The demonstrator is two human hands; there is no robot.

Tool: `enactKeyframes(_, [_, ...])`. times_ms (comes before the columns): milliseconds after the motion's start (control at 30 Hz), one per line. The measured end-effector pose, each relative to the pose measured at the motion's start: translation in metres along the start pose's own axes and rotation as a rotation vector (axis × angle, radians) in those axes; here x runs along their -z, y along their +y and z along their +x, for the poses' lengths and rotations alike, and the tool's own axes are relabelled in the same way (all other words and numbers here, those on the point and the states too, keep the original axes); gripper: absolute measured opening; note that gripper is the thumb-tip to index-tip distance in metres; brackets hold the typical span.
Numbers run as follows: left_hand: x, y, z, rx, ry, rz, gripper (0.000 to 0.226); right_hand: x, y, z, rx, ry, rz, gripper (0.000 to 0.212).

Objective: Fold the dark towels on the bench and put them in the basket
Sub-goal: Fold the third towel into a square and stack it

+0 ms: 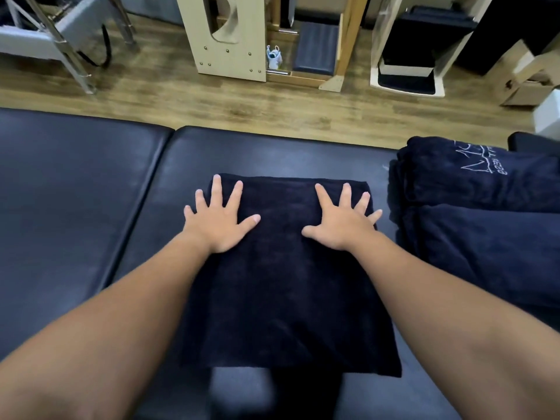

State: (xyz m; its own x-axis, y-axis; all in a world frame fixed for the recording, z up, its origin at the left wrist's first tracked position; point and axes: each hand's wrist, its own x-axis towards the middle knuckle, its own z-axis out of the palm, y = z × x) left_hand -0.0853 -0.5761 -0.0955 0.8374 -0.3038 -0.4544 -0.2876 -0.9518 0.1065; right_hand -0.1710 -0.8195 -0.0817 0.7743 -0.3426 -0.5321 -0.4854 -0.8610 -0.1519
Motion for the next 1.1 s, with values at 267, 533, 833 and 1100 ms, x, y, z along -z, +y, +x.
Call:
enactKeyframes(267, [-0.056, 0.019, -0.080, -0.154, 0.219, 0.124, 0.086, -0.065, -0.009, -0.082, 0.160, 0.243, -0.038, 0.065])
enactKeyframes(533, [-0.119, -0.010, -0.180, -0.397, 0.323, 0.152, 0.073, -0.141, 0.047, -0.200, 0.288, 0.249, -0.151, 0.076])
enactKeyframes(833, [-0.115, -0.061, -0.202, -0.596, 0.199, 0.480, 0.096, -0.144, 0.078, -0.217, 0.316, 0.355, -0.324, 0.080])
enactKeyframes(1100, [-0.056, -0.053, -0.185, -0.649, 0.195, 0.300, 0.037, -0.092, 0.051, -0.211, 0.293, 0.252, -0.357, 0.040])
